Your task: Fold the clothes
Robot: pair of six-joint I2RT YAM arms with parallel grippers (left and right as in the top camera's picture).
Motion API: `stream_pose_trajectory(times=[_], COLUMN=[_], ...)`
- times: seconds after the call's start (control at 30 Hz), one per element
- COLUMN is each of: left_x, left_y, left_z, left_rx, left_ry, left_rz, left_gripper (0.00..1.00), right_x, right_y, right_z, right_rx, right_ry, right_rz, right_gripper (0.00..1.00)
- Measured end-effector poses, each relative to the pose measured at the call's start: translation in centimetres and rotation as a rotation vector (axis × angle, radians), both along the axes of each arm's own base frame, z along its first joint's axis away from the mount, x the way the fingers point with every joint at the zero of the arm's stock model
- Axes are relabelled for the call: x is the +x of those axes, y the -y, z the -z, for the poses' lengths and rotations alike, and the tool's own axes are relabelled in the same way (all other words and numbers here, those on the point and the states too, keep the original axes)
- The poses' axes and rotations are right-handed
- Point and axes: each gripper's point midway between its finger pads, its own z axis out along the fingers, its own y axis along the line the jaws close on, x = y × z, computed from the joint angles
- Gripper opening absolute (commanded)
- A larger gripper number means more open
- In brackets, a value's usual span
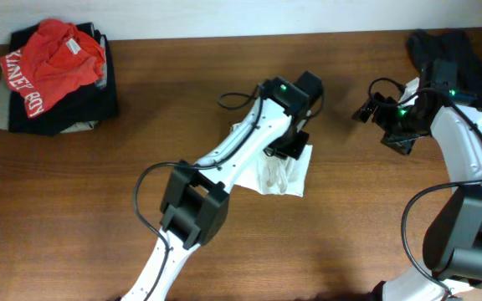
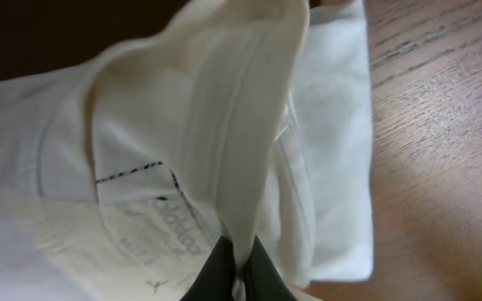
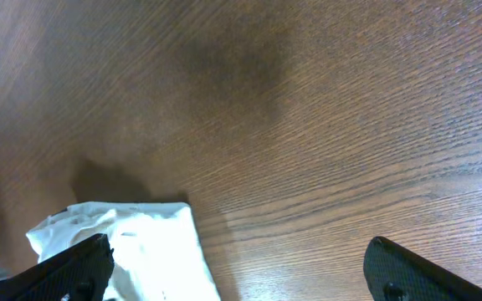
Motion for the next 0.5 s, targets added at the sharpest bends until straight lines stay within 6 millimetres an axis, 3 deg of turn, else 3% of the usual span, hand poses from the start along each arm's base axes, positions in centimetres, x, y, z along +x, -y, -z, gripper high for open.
stream_pose_trajectory(times=[0.1, 0.2, 0.4, 0.47, 0.5], left_x=[-0.6, -1.2, -2.0, -1.9, -1.8], left_y=[1.4, 2.8, 3.8, 3.8, 3.7], left_z=[2.1, 4.1, 3.5, 2.3, 1.5], left_rx=[-0.011, -0.032, -0.052, -0.055, -0.050], left_ry=[-0.027, -0.057, -0.065, -0.058, -0.049], left_rz=[0.021, 0.047, 0.096, 0.100, 0.103], left_gripper=[0.20, 0.27, 0.37, 0.76, 0.77], right_x=[0.0, 0.0, 0.0, 0.0, 0.0], right_y=[0.0, 0.0, 0.0, 0.0, 0.0], right_z=[0.0, 0.0, 0.0, 0.0, 0.0], right_rx=[0.000, 0.000, 0.000, 0.000, 0.000], right_ry=[0.000, 0.000, 0.000, 0.000, 0.000], right_rz=[0.000, 0.000, 0.000, 0.001, 0.000], right_gripper=[0.99, 0.99, 0.99, 0.99, 0.99])
